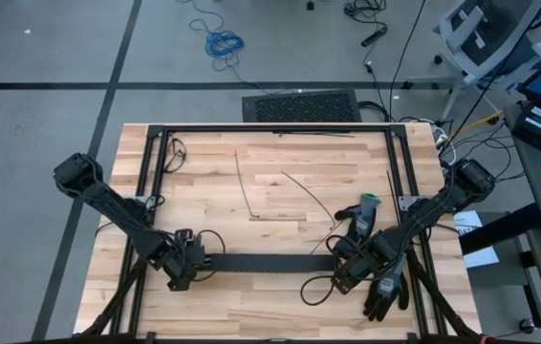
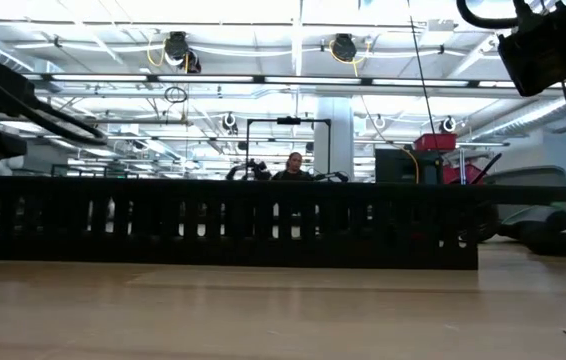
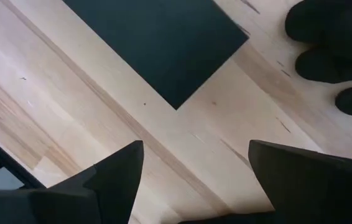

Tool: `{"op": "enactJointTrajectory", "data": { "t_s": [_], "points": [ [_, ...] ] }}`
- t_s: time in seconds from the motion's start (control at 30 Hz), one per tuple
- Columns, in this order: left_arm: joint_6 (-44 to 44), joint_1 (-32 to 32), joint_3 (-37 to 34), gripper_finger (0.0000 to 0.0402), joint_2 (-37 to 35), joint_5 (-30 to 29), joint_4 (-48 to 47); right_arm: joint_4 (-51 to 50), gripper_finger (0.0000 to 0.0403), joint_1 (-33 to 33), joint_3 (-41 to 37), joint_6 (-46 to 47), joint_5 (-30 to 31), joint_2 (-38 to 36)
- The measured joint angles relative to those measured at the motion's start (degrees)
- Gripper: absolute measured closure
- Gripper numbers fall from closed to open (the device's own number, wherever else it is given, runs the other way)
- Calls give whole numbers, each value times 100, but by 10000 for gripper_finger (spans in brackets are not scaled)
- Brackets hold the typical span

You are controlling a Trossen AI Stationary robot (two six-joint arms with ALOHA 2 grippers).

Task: Ziptie cables
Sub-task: Close the black cable duct

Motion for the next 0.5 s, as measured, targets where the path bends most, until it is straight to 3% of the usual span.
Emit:
{"op": "enactJointTrajectory", "data": {
  "t_s": [0.13,0.4,0.5],
  "points": [
    [14,0,0,165,2,-5,46,-95,120,2,0,-28,0,0],
    [6,0,-7,166,4,-8,44,-1315,120,-152,-4,541,106,0],
    [3,0,-7,166,4,-8,44,-1168,120,-269,-9,730,276,0]
  ]
}}
